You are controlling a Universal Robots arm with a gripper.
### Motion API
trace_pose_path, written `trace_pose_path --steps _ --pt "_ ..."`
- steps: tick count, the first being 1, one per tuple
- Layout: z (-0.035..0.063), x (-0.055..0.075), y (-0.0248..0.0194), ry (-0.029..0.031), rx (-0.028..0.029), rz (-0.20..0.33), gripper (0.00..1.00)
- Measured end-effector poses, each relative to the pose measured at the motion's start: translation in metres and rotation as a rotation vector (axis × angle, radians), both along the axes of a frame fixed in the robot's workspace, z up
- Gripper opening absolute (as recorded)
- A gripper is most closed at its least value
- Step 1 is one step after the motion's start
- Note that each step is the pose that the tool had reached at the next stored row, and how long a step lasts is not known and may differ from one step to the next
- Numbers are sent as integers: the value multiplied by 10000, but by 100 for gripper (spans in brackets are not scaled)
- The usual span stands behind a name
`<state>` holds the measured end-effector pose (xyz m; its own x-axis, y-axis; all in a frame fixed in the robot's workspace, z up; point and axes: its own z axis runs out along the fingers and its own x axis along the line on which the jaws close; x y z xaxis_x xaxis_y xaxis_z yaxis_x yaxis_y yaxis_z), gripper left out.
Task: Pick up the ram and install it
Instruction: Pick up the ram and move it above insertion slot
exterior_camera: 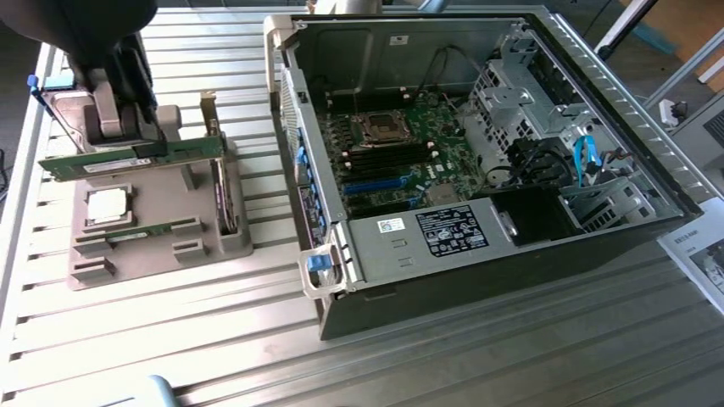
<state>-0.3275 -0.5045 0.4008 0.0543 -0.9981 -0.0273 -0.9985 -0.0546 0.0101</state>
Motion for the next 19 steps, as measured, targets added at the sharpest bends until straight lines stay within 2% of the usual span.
trace_pose_path --steps 3,8,19 --pt "0 62 0 0 0 0 12" --pt "0 273 0 0 1 0 12" --pt "0 644 0 0 0 1 12"
